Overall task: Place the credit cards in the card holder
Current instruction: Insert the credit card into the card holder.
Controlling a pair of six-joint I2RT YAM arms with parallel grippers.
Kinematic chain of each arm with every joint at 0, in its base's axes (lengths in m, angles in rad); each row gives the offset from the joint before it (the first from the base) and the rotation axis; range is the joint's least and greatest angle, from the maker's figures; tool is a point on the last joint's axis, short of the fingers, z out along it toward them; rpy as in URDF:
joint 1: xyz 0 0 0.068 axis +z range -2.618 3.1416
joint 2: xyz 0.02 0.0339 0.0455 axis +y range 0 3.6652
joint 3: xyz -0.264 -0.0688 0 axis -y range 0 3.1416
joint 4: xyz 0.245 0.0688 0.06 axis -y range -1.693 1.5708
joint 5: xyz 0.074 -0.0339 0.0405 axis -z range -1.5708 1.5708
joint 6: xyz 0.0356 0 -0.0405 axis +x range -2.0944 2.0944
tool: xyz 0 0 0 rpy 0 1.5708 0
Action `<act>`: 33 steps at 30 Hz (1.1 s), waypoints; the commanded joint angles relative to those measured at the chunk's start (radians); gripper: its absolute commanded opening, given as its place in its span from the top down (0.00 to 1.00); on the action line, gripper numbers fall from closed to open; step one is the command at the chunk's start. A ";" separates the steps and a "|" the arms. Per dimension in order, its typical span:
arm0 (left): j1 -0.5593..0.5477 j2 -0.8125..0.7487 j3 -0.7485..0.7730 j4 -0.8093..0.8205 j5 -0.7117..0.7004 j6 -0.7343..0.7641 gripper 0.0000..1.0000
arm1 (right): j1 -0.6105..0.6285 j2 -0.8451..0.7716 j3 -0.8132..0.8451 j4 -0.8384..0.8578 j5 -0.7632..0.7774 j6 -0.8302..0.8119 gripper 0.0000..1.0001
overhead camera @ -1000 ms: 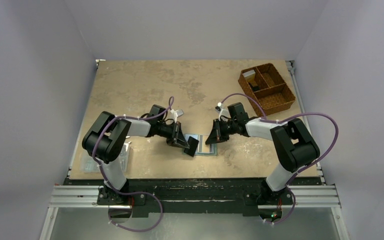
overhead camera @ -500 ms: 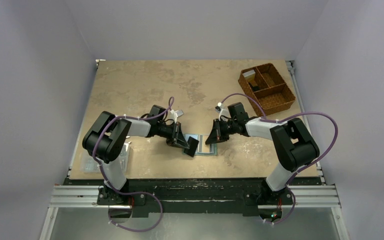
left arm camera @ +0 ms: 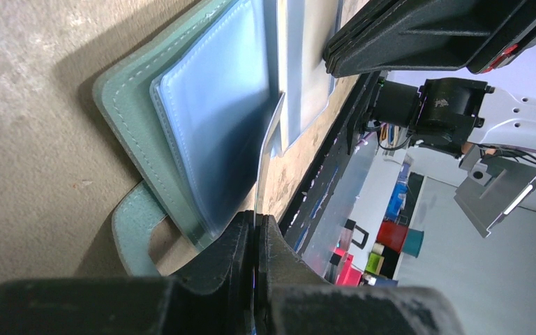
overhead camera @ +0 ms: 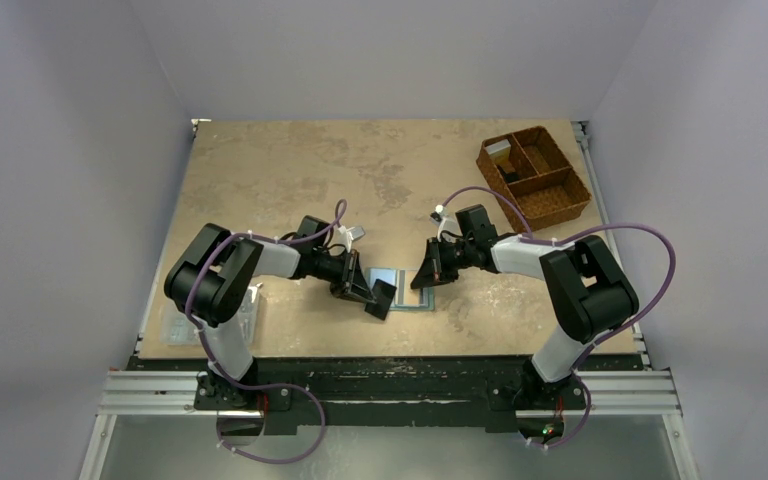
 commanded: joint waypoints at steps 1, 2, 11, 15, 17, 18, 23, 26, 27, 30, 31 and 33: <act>0.000 -0.014 -0.001 0.025 0.007 -0.005 1.00 | -0.008 0.030 -0.007 -0.043 0.110 -0.061 1.00; 0.000 -0.012 0.000 0.028 0.007 -0.008 1.00 | -0.008 0.028 -0.008 -0.043 0.111 -0.060 1.00; -0.012 0.018 0.045 0.052 -0.002 -0.062 1.00 | -0.008 0.030 -0.011 -0.038 0.106 -0.059 1.00; -0.020 0.042 0.056 0.053 -0.002 -0.062 1.00 | -0.008 0.032 -0.007 -0.041 0.103 -0.059 1.00; -0.021 0.048 0.061 0.057 -0.002 -0.064 1.00 | -0.008 0.032 -0.007 -0.041 0.103 -0.060 1.00; -0.022 0.049 0.063 0.064 -0.002 -0.068 1.00 | -0.008 0.033 -0.008 -0.041 0.102 -0.060 1.00; -0.023 0.061 0.066 0.131 -0.005 -0.109 1.00 | -0.008 0.044 -0.007 -0.035 0.097 -0.060 1.00; -0.023 0.076 0.071 0.179 -0.024 -0.153 1.00 | -0.008 0.045 -0.006 -0.034 0.094 -0.059 1.00; -0.023 0.078 0.068 0.199 -0.032 -0.174 1.00 | -0.008 0.045 -0.006 -0.034 0.094 -0.060 1.00; -0.024 0.084 0.063 0.252 -0.060 -0.226 1.00 | -0.008 0.044 -0.007 -0.032 0.094 -0.059 1.00; -0.024 0.085 0.060 0.265 -0.068 -0.239 1.00 | -0.008 0.043 -0.009 -0.032 0.094 -0.059 1.00; -0.026 0.087 0.052 0.294 -0.084 -0.266 1.00 | -0.008 0.045 -0.010 -0.032 0.093 -0.059 1.00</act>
